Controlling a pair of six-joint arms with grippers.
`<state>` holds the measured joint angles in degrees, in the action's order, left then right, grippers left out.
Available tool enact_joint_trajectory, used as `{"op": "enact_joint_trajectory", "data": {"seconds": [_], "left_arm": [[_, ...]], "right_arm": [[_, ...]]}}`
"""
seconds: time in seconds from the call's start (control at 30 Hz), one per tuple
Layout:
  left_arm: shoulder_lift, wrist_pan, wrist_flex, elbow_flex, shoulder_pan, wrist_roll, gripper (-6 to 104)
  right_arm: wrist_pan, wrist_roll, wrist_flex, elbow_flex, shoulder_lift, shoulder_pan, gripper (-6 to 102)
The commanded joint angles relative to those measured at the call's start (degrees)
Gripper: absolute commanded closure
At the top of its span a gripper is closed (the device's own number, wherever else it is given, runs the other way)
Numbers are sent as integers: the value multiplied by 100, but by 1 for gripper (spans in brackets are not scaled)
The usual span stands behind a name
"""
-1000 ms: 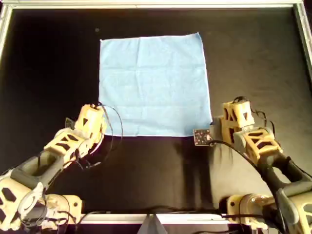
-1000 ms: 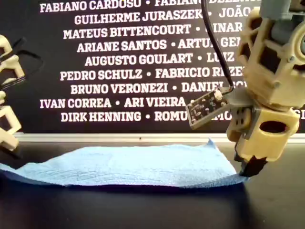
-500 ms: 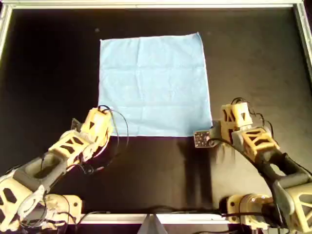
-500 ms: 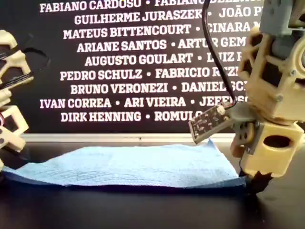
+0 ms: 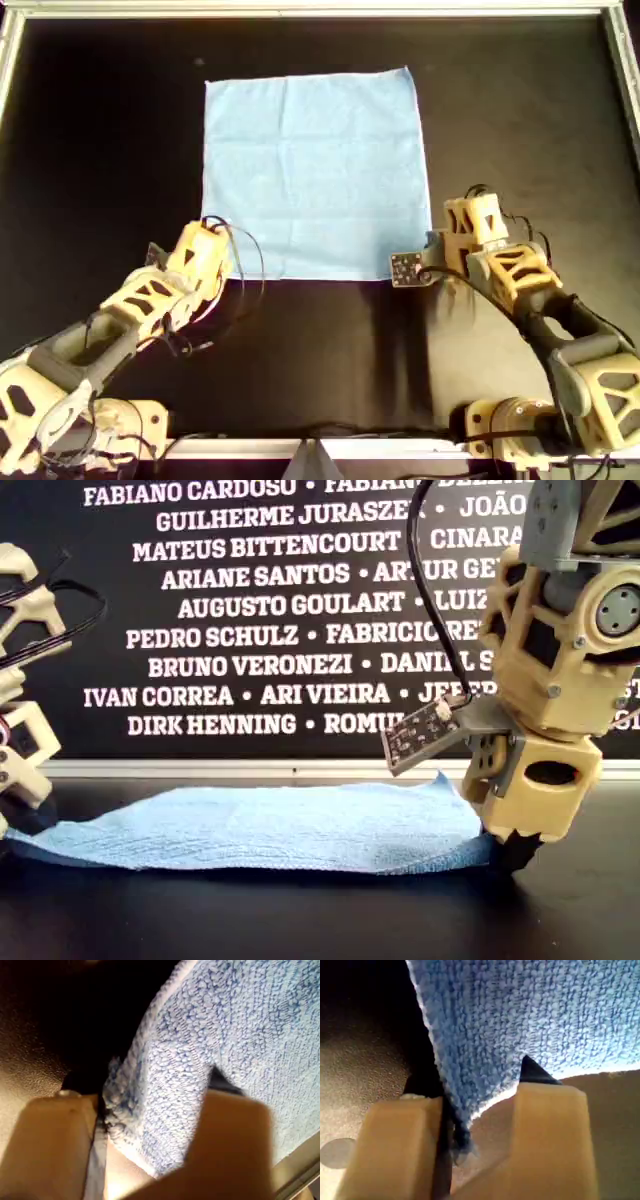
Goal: Fold a cloth
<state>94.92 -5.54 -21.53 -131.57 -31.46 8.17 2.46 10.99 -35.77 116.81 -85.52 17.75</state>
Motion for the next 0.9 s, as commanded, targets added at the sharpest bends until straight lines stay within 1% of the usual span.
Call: {"op": "enact_joint_trajectory", "data": {"seconds": [0.0,0.1,0.13,0.17,0.2,0.23,0.3,0.37,0.5,0.6,0.67,0.73,0.77,0.8,0.87], "left_arm": [[62,70,-26,62,-123,0,70],[62,88,26,141,-123,26,94],[62,88,18,185,-123,26,100],[62,88,9,220,-123,26,103],[62,88,9,229,-123,26,102],[53,79,0,229,-123,26,99],[53,44,0,211,-123,26,97],[62,-9,0,237,-123,-44,97],[132,-18,26,255,-114,-44,97],[404,-35,35,255,-70,-62,97],[659,-35,53,264,123,-70,97],[826,-35,62,404,431,-79,97],[826,-26,62,554,606,-141,97],[782,-26,62,729,773,-264,97],[756,18,62,1072,1028,-598,98]], "right_arm": [[35,-18,62,-193,-141,-9,59],[35,-18,62,-220,-62,-18,78],[35,-18,62,-255,-18,-18,86],[35,-18,62,-246,-9,-18,93],[35,-18,62,-185,-9,-18,98],[35,-18,62,-132,-35,-18,101],[35,-9,62,-105,-123,-26,97],[35,-9,62,-70,-193,-70,94],[26,-9,70,-114,-545,-105,94],[-62,-9,105,-229,-861,-105,94],[-70,-9,149,-316,-1028,-114,94],[-79,-62,264,-510,-1063,-123,94],[-79,-88,325,-633,-1011,-132,94],[-79,-97,378,-756,-949,-132,94],[-79,-97,466,-976,-914,-132,94]]}}
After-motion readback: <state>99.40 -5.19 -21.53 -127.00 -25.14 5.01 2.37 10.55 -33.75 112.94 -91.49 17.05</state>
